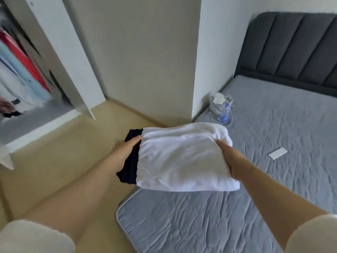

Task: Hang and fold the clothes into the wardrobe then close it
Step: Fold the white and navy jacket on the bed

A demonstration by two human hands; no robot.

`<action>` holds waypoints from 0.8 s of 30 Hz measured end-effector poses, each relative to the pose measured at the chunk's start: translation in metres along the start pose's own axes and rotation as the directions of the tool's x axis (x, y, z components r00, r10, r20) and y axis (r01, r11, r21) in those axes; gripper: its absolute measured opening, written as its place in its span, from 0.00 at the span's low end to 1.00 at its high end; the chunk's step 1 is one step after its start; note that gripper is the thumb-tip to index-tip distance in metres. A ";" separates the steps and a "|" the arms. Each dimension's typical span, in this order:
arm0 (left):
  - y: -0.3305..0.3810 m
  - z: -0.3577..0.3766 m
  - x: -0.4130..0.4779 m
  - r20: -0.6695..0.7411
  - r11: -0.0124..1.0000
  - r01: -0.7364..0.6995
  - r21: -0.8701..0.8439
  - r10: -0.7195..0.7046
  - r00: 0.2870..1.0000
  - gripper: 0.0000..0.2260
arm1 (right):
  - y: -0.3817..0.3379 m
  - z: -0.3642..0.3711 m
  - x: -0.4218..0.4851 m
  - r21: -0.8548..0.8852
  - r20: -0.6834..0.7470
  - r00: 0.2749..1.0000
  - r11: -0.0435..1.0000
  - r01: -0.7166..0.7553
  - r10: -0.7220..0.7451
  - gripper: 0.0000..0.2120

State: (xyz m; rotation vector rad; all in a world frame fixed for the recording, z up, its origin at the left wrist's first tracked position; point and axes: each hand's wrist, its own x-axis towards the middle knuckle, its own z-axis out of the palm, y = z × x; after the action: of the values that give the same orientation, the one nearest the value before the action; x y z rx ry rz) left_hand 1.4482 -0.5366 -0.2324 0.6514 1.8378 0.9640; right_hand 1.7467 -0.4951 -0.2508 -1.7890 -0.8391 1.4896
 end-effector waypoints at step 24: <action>-0.008 -0.543 0.011 -0.613 0.865 -0.214 -0.454 -0.129 0.780 0.27 | -0.164 0.596 -0.168 -0.225 0.725 0.672 0.870 0.440 -0.152 0.23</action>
State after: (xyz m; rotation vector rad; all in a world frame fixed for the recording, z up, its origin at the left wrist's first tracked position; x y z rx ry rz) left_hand 0.9523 -0.7178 -0.1027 0.0214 1.9906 1.7807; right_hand 1.1235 -0.4868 -0.1051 -1.1897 -1.8273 1.8656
